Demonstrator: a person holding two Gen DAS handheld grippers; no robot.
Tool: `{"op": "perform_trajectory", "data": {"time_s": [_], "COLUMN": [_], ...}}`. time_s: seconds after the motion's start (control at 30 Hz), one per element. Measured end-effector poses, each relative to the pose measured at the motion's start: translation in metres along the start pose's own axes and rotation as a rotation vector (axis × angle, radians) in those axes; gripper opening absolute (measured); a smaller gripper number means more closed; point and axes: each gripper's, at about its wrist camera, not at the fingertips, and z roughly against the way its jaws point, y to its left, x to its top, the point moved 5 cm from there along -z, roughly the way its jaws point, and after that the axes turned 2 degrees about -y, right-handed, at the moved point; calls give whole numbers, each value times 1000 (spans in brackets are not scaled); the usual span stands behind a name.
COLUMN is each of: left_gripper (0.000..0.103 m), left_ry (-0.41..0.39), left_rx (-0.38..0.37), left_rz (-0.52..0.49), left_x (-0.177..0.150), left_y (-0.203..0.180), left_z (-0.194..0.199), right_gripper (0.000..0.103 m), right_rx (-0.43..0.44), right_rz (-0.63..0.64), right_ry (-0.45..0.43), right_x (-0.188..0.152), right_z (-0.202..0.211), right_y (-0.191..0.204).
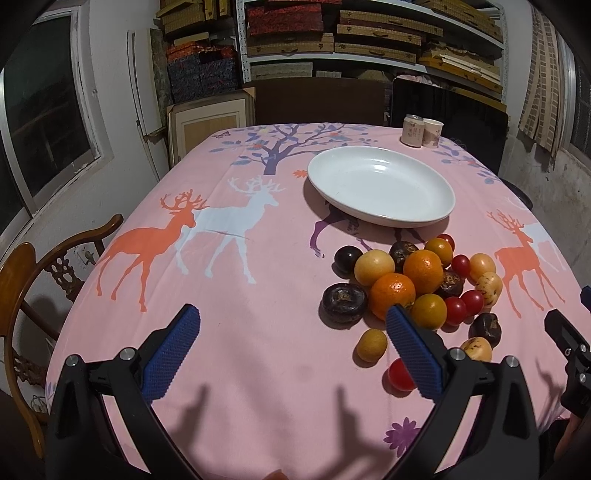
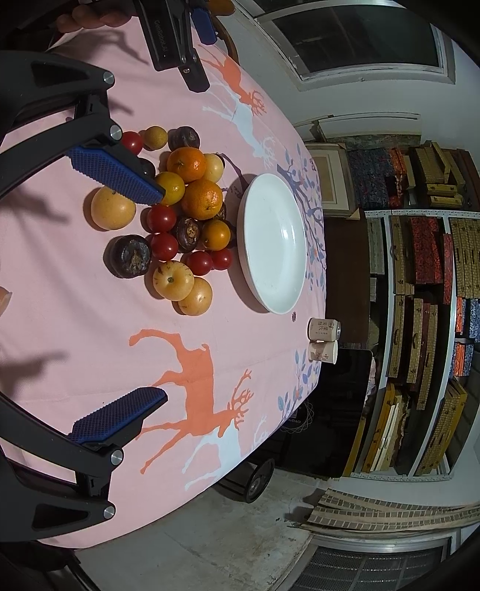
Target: Organize fruits
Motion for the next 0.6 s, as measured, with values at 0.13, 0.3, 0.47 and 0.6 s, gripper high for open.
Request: {"op": "perform_trajectory", "data": {"time_s": [0.13,0.3,0.47,0.6], "left_gripper": [99,99,99,99], "left_ry": [1,5,6,7], "left_rx": [-1,-1,-2,-2], "left_rz": [-1,5,3,2], "left_x": [-2,-3,-5,-6], "left_y": [1,3,4,4], "left_z": [-1,-2,-3,-3], "right_gripper": [100,100,100,100], "right_rx": [3,4,5,6], "right_rz": [0,0,-3,-2], "right_ry": [6,5,8,8], "right_x": [-1,-1,-1,-2], "right_z": [0,0,0,0], "right_y": [1,1,2,2]}}
